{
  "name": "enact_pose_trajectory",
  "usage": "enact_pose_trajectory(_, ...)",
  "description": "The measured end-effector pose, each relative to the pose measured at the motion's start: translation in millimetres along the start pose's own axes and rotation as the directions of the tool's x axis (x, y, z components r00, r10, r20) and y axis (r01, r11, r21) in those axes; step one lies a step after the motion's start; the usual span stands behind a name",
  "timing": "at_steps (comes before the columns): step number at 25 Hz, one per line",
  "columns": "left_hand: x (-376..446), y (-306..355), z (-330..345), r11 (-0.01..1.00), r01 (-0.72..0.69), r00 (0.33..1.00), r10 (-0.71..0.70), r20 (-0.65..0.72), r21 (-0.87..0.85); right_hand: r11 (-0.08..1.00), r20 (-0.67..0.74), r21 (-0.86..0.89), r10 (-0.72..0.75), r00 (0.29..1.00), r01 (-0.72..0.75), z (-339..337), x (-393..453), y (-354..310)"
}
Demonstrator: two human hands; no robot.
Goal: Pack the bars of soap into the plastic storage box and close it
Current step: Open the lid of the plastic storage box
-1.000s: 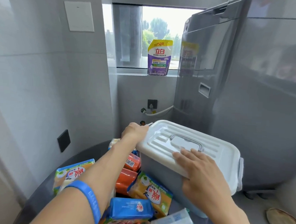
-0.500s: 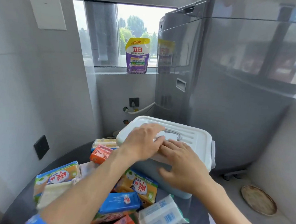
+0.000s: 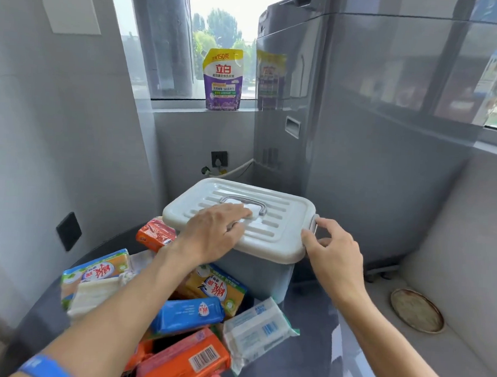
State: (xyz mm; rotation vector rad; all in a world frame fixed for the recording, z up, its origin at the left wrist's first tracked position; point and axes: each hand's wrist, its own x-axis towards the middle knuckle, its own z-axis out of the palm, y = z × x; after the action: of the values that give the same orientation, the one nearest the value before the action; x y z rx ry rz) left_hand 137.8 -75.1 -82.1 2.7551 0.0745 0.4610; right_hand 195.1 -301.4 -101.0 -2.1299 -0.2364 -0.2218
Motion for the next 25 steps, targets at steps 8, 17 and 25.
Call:
enact_pose_trajectory(8, -3, 1, 16, 0.996, -0.007, 0.995, 0.015, -0.096, 0.084, 0.984, 0.017, 0.144, 0.105, 0.994, -0.107, 6, 25, 2)
enact_pose_trajectory(17, -3, 4, 17, 0.996, 0.008, 0.997, 0.000, -0.081, 0.093, 0.988, -0.048, -0.086, -0.130, 0.990, 0.125, -7, 12, 8)
enact_pose_trajectory(25, -44, -23, 11, 0.995, -0.012, 0.983, -0.007, -0.182, -0.102, 0.647, 0.338, -0.316, -0.607, 0.719, 0.694, 34, -18, -46)
